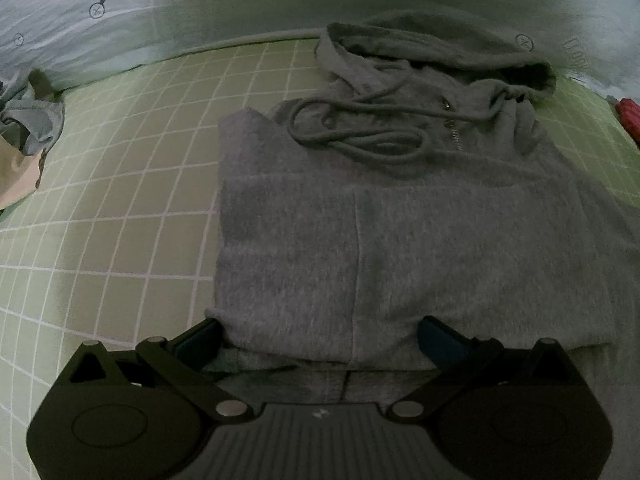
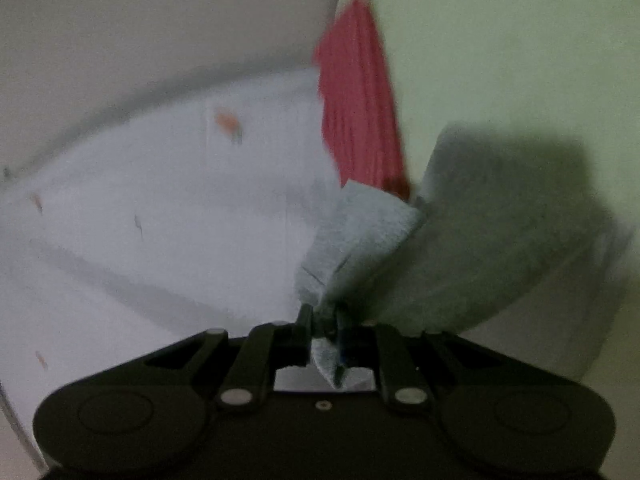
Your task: Fold clothes
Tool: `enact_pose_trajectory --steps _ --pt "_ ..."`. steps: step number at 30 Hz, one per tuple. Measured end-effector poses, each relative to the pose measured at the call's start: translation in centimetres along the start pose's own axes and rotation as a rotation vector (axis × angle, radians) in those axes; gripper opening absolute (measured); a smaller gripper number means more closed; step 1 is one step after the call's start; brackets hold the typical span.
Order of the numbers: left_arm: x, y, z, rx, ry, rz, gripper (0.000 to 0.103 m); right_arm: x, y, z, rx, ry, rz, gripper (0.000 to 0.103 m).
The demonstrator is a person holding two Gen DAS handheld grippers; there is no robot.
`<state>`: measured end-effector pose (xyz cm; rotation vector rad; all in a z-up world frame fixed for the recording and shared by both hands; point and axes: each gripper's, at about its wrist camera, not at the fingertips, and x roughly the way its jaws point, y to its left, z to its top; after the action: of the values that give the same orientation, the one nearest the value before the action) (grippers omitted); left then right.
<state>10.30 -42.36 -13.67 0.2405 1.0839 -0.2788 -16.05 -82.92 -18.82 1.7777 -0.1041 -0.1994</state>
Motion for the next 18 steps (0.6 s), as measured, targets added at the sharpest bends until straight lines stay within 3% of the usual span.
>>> enact_pose_trajectory --steps 6,10,14,18 --pt "-0.1 0.1 -0.2 0.011 -0.01 -0.012 0.103 6.2 0.8 -8.6 -0.01 0.325 -0.037 0.012" --pt "-0.1 0.6 -0.3 0.007 -0.005 -0.039 0.103 11.6 2.7 -17.1 -0.18 0.591 -0.079 0.012" --pt "0.2 1.5 -0.3 -0.022 0.01 -0.08 0.103 15.5 1.7 -23.5 -0.261 0.747 -0.159 0.012" --pt "0.2 1.5 -0.4 -0.015 0.003 -0.085 0.103 17.6 -1.1 -26.4 -0.328 0.802 -0.313 0.013"
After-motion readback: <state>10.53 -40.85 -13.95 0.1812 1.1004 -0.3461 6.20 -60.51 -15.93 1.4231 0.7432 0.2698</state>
